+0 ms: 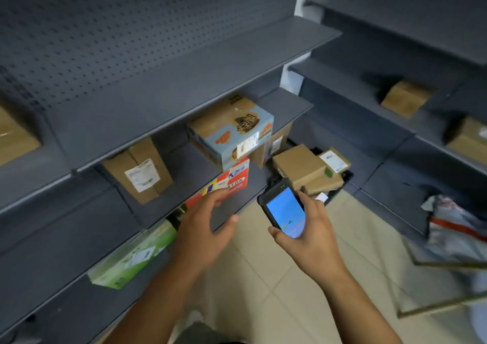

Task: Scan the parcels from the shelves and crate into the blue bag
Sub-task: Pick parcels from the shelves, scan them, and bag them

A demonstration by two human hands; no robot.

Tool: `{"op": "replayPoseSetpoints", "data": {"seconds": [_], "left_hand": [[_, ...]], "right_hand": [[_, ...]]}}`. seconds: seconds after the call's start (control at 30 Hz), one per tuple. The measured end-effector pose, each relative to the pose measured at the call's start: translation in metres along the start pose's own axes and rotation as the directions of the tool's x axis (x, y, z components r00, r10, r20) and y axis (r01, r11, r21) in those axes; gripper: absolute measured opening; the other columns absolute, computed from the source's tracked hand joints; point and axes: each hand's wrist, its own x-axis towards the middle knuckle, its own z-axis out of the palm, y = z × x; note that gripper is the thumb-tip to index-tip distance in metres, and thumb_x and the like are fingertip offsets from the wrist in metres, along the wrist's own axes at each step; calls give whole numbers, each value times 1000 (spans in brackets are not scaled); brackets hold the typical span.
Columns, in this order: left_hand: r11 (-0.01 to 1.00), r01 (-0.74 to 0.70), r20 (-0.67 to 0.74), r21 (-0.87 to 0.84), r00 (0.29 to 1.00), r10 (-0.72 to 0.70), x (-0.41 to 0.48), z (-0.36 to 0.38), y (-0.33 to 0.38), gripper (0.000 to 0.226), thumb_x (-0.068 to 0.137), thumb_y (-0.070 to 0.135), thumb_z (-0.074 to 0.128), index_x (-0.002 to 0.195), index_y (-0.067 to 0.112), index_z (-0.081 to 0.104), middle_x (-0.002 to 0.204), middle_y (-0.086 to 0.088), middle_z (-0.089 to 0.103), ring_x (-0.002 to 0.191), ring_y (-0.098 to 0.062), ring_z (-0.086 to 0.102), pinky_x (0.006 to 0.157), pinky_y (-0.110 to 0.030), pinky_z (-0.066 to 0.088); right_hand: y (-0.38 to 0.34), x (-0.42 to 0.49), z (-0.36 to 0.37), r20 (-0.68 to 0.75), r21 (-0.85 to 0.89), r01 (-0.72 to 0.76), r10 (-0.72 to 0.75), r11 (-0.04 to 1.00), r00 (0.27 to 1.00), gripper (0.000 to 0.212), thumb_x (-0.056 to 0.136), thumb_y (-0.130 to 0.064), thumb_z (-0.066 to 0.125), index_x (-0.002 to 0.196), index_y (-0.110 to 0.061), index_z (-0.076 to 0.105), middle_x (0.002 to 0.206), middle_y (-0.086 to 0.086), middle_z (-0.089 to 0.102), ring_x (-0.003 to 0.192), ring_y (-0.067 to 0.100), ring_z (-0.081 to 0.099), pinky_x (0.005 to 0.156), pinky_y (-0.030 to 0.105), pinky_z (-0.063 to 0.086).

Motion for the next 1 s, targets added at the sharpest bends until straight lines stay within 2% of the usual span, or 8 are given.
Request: {"op": "replayPoseSetpoints", "data": {"seconds": [0.1, 0.23, 0.4, 0.5, 0.77, 0.9, 0.93, 1.0], "left_hand": [[1000, 10, 76, -4, 997, -10, 26, 17, 0, 49, 89, 36, 73, 133, 43, 53, 128, 32, 53, 120, 10, 50, 99, -39, 54], [1000, -18, 129, -1, 991, 18, 70, 35, -12, 51, 87, 39, 74, 133, 45, 52, 126, 31, 54, 120, 6, 53, 97, -38, 55], [1000, -4, 216, -2, 976, 4, 133, 47, -30, 54, 82, 53, 67, 133, 45, 53, 129, 21, 59, 119, 2, 55, 95, -35, 54], [1000, -4, 248, 4, 969, 3, 176, 49, -37, 54, 83, 45, 73, 134, 42, 55, 130, 16, 61, 118, -1, 54, 92, -28, 49], [999, -34, 370, -15, 928, 37, 285, 83, -44, 59, 79, 61, 59, 134, 44, 49, 128, 24, 62, 121, -1, 58, 98, -42, 54], [999, -52, 420, -14, 906, 53, 316, 117, -27, 50, 84, 48, 68, 131, 39, 55, 100, 31, 66, 102, -5, 63, 94, -44, 54], [998, -58, 432, -1, 900, 53, 319, 127, -24, 49, 86, 43, 72, 132, 37, 56, 100, 34, 63, 99, -5, 63, 93, -44, 54], [997, -68, 462, 28, 886, 47, 323, 149, -21, 48, 88, 39, 74, 132, 36, 56, 99, 35, 64, 99, -4, 62, 94, -42, 52]], "right_hand": [[12, 10, -5, -24, -22, -60, 59, 998, 998, 86, 69, -51, 79, 142, -38, 35, 122, -19, 41, 112, -2, 43, 87, 18, 40], [23, 41, -1, -38, -44, -148, 147, 988, 988, 87, 67, -55, 77, 141, -39, 36, 121, -18, 42, 111, 4, 46, 88, 27, 48], [21, 94, 11, -79, -72, -221, 216, 973, 973, 89, 69, -54, 78, 144, -34, 34, 123, -17, 42, 112, 4, 44, 88, 24, 46], [13, 131, 13, -100, -79, -248, 240, 965, 966, 89, 70, -52, 79, 145, -35, 33, 123, -16, 41, 109, 1, 42, 86, 21, 44], [22, 195, 11, -186, -66, -360, 343, 931, 921, 88, 70, -48, 81, 144, -28, 38, 118, -12, 44, 105, 5, 48, 77, 15, 42], [47, 213, -3, -206, -6, -384, 374, 923, 904, 91, 64, -58, 75, 143, -31, 38, 115, -15, 43, 100, 6, 50, 70, 36, 58], [56, 220, -7, -222, 8, -383, 375, 924, 900, 91, 64, -57, 76, 143, -30, 39, 114, -15, 44, 98, 7, 50, 68, 34, 58], [74, 236, -17, -235, 16, -388, 381, 922, 894, 89, 68, -49, 82, 143, -27, 40, 116, -12, 45, 98, 3, 47, 71, 14, 47]]}}
